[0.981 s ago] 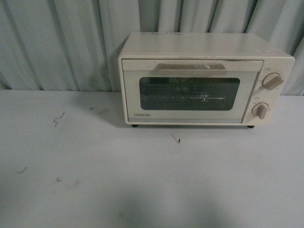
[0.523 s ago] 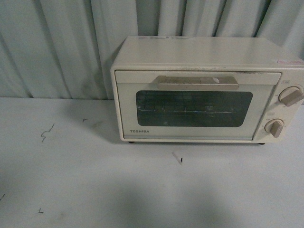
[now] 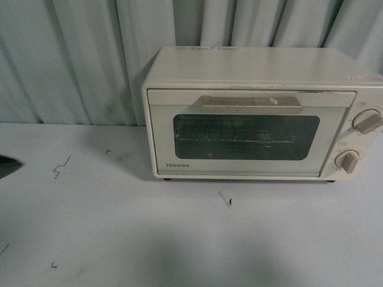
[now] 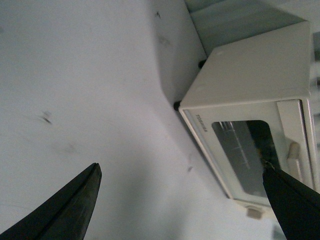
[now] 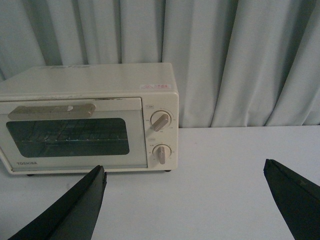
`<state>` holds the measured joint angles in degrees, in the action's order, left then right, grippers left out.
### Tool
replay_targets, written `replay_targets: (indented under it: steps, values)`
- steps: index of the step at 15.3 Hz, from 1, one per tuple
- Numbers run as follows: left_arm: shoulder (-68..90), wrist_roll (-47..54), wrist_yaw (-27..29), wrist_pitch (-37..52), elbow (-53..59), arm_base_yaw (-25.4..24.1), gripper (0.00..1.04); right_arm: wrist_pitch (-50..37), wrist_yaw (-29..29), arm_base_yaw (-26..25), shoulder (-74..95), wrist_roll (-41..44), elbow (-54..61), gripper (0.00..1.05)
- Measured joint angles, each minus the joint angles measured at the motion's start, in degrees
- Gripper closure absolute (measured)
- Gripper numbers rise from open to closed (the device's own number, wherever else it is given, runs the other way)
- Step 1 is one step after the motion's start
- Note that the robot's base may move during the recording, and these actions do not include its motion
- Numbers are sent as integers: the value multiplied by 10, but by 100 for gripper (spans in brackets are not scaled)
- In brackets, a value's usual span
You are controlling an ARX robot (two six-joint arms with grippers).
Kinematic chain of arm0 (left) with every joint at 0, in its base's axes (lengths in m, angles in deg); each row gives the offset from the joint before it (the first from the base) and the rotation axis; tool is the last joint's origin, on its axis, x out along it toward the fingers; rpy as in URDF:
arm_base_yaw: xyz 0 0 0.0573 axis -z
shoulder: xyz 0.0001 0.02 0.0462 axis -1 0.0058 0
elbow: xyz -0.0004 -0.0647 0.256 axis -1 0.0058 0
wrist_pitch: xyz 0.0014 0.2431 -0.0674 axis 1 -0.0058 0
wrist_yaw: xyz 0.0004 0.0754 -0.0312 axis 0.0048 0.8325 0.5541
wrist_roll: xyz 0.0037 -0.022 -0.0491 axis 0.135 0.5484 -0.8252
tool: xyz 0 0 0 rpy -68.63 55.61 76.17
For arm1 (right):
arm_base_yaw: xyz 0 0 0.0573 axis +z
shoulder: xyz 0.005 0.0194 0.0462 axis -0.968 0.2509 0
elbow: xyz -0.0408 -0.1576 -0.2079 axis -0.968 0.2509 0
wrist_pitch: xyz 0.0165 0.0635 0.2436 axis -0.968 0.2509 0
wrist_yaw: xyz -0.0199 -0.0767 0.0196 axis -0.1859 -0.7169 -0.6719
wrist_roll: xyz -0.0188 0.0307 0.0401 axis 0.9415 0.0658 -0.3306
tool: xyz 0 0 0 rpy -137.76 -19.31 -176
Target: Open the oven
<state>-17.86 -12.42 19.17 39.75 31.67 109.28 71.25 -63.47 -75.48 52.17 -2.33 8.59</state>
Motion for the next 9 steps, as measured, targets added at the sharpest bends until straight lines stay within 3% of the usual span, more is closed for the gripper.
replay_targets:
  steps: [2, 4, 6, 9]
  values:
    - [190, -146, 7, 115, -62, 56, 7, 0, 0, 0, 0, 0, 0, 6]
    - [341, -225, 7, 183, -117, 89, 7, 0, 0, 0, 0, 0, 0, 6]
    - [448, -262, 6, 214, -172, 107, 7, 0, 0, 0, 0, 0, 0, 6]
    - [480, -269, 5, 228, -194, 114, 7, 0, 0, 0, 0, 0, 0, 6]
